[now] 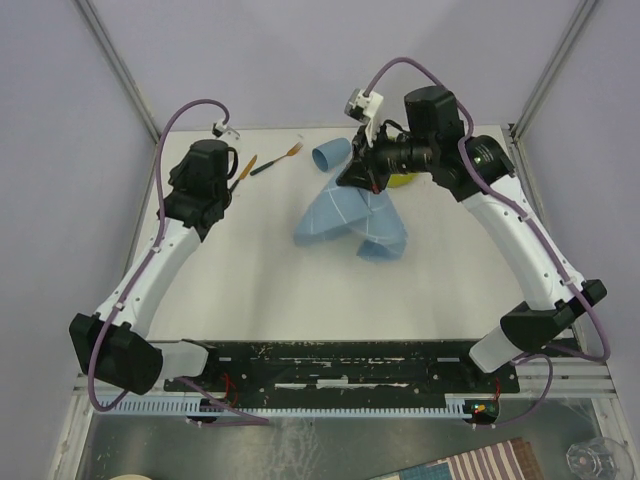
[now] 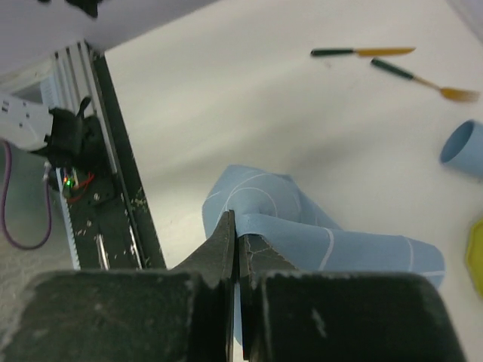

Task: Set the dinner table for one person
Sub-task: Flatten out the napkin at the center of the board.

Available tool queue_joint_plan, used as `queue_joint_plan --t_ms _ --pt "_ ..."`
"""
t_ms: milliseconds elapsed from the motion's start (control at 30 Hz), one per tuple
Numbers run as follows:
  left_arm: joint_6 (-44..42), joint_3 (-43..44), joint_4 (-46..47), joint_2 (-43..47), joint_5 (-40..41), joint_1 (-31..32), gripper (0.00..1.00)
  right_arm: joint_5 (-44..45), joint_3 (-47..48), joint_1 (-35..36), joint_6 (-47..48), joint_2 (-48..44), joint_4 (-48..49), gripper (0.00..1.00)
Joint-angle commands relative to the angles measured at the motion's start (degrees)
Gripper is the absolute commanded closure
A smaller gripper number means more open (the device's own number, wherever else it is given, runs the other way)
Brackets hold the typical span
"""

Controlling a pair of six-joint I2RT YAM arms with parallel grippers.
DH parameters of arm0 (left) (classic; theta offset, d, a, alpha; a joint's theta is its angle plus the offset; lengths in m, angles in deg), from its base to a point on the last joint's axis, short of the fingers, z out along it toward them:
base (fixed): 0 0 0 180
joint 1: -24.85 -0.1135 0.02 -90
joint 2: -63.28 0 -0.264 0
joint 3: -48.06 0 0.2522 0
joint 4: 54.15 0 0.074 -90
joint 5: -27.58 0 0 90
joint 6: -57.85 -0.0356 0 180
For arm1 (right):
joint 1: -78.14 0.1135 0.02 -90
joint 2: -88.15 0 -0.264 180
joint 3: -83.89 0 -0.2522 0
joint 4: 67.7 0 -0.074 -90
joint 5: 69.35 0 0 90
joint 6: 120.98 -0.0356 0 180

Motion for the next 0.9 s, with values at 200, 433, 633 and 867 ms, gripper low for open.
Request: queue_joint_plan --t_ms 200,433,633,867 --pt "2.18 3.97 3.35 -1.43 0.60 -0.25 0.70 -0.79 5.81 0.18 6.28 2.85 -2.76 0.98" --pt "-1.75 1.49 7.24 -0.51 5.80 -1.35 0.70 -4.54 22.57 0.71 -3.79 19.09 8.89 0.98" --pt "-0.07 -1.81 5.68 2.98 5.32 -2.11 0.67 -11.69 33.73 0.94 -20.51 25.09 27.01 0.98" --pt "-0.13 -1.91 5.66 3.30 5.00 -2.71 0.67 -18.24 22.84 2.48 -29.67 16.81 39.57 0.98"
